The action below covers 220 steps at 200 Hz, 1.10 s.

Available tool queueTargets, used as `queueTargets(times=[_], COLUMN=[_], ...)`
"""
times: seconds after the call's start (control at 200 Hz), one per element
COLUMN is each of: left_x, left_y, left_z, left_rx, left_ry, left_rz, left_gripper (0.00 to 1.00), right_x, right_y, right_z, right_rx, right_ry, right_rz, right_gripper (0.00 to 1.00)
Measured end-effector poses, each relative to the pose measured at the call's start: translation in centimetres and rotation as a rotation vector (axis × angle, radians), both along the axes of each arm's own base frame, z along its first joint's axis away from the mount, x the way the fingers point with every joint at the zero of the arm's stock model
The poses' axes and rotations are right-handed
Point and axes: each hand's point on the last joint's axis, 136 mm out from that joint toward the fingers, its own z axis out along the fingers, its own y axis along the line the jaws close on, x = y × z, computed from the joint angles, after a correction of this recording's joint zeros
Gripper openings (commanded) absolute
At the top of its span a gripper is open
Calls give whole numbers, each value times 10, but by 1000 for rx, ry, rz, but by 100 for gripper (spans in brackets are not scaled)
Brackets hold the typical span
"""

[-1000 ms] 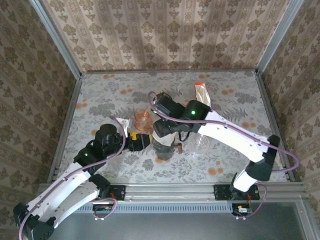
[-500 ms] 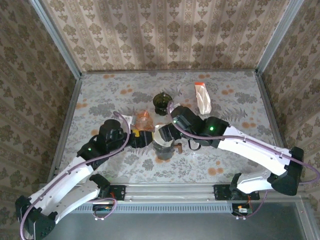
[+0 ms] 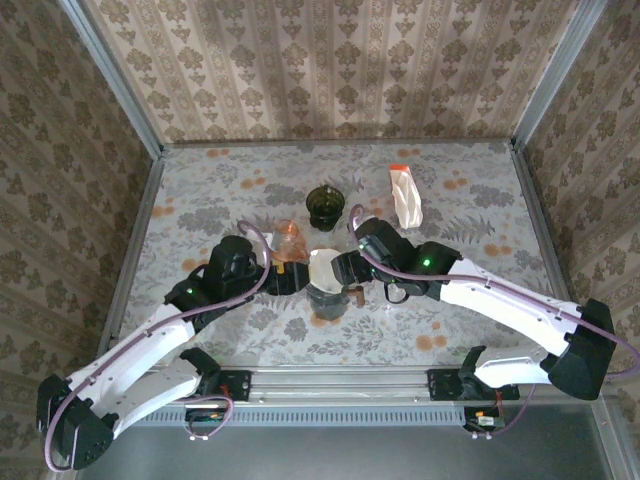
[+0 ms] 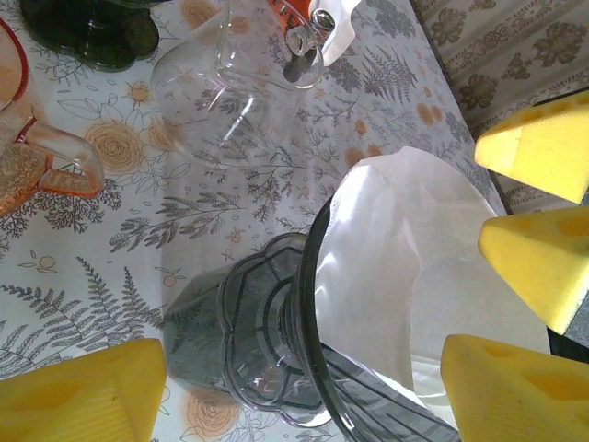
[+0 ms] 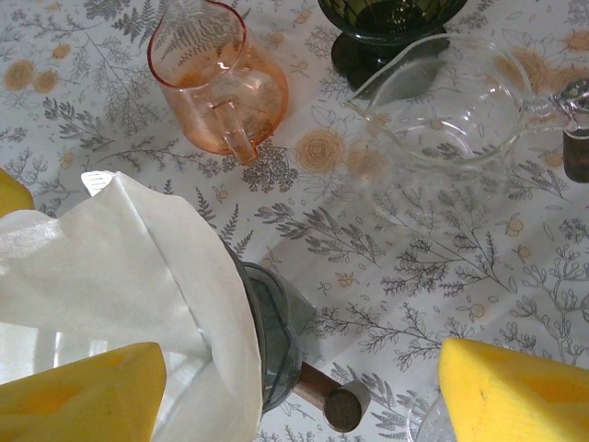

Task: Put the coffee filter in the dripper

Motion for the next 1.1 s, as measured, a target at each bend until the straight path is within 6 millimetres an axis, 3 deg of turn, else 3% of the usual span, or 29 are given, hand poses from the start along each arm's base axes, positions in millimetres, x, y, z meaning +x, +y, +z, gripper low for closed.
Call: queueTargets(times=[0.41,0.61,0.78,0.945,1.1], left_x=[0,0,0,2,5], left_y=[3,5,6,7,0], left_z=[-9,-17,-16,-1,16], left_rx=[13,28,23,-7,-38], left_ry=[20,31,36,6,-20], left_rz=[20,27,32,39,23], left_gripper=[78,78,90,93,80], right_x=[-6,-6,-6,-5,-4], right_y=[-6,-5,-5,-1,2], right_z=[-25,-25,-25,-23,-20], right_rx=[-5,1,3,24,43], right_ry=[57,56,57,57,53], right_rz=[-37,-39,-40,-40,-41], right_gripper=[74,75,75,75,75])
